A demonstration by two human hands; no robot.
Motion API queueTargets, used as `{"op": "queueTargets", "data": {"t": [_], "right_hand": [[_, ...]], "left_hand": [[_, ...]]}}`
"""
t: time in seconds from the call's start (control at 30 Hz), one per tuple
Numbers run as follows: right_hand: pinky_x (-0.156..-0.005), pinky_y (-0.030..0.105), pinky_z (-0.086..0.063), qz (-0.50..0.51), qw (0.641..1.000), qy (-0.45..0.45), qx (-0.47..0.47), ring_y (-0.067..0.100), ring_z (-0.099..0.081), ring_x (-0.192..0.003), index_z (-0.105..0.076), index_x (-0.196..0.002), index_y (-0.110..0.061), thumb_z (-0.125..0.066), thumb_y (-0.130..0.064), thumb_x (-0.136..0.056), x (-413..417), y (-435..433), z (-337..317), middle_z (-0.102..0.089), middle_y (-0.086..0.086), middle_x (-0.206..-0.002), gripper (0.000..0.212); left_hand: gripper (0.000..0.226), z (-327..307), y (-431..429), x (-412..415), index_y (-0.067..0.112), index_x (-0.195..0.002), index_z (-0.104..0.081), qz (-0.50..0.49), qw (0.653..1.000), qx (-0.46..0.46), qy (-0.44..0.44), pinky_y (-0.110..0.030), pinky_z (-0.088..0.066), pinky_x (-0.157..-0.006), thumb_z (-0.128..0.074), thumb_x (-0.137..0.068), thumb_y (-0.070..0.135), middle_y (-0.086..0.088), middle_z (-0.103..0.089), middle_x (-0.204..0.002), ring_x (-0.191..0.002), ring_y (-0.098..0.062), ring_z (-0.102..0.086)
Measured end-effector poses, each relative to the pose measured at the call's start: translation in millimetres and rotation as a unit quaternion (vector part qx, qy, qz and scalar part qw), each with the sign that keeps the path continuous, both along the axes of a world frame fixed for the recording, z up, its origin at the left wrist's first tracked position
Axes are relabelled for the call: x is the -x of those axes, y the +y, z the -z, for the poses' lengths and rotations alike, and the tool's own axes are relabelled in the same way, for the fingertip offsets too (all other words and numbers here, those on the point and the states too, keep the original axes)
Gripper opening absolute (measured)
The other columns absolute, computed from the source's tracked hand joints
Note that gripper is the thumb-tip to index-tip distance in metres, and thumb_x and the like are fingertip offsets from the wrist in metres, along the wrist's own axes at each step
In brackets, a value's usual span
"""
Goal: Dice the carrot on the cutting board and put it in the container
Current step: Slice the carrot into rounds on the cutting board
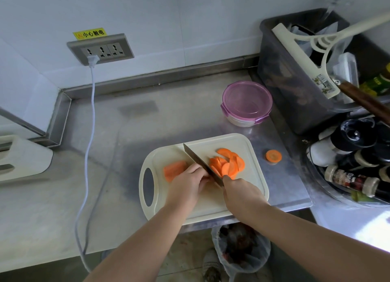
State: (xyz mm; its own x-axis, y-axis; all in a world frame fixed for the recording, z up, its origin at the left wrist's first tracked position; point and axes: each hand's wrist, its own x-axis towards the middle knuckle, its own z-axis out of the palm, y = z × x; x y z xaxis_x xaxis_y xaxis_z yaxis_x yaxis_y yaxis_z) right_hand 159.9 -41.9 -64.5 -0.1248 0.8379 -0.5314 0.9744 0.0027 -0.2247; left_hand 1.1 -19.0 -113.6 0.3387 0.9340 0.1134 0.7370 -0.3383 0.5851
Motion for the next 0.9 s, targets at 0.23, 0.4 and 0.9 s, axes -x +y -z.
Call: {"op": "queueTargets", "data": {"t": [0.23, 0.4, 0.9], "right_hand": [[-0.067, 0.032, -0.041, 0.060, 0.997, 0.042, 0.005, 0.028, -0.059, -0.085, -0.047, -0.107, -0.016, -0.036, -0.021, -0.101, -5, -1, 6, -0.058, 0.006, -0.093, 0.013], [-0.072, 0.035, -0.045, 0.084, 0.992, 0.088, -0.008, 0.030, -0.059, -0.088, -0.050, -0.106, -0.011, -0.033, -0.029, -0.103, -14, -2, -3, -0.061, 0.012, -0.097, 0.025], [-0.052, 0.029, -0.035, 0.009, 0.998, 0.025, -0.065, 0.022, -0.048, -0.065, -0.046, -0.115, -0.014, -0.032, -0.023, -0.103, -9, -12, -10, -0.046, 0.000, -0.074, 0.021]], "left_hand": [[0.004, 3, -3, -1, 0.013, -0.084, -0.068, -0.006, 1.000, -0.025, 0.004, -0.033, -0.053, -0.057, -0.068, -0.081, 0.010, 0.006, -0.063, -0.091, -0.071, -0.016, -0.063], [0.003, 1, -6, -2, 0.012, -0.080, -0.068, -0.010, 0.999, -0.051, 0.011, -0.028, -0.052, -0.049, -0.070, -0.078, 0.011, 0.005, -0.063, -0.086, -0.062, -0.015, -0.062], [0.007, 2, -5, -2, 0.012, -0.088, -0.071, -0.013, 1.000, -0.021, 0.008, -0.038, -0.054, -0.058, -0.069, -0.082, 0.009, 0.002, -0.064, -0.093, -0.075, -0.020, -0.065]]}}
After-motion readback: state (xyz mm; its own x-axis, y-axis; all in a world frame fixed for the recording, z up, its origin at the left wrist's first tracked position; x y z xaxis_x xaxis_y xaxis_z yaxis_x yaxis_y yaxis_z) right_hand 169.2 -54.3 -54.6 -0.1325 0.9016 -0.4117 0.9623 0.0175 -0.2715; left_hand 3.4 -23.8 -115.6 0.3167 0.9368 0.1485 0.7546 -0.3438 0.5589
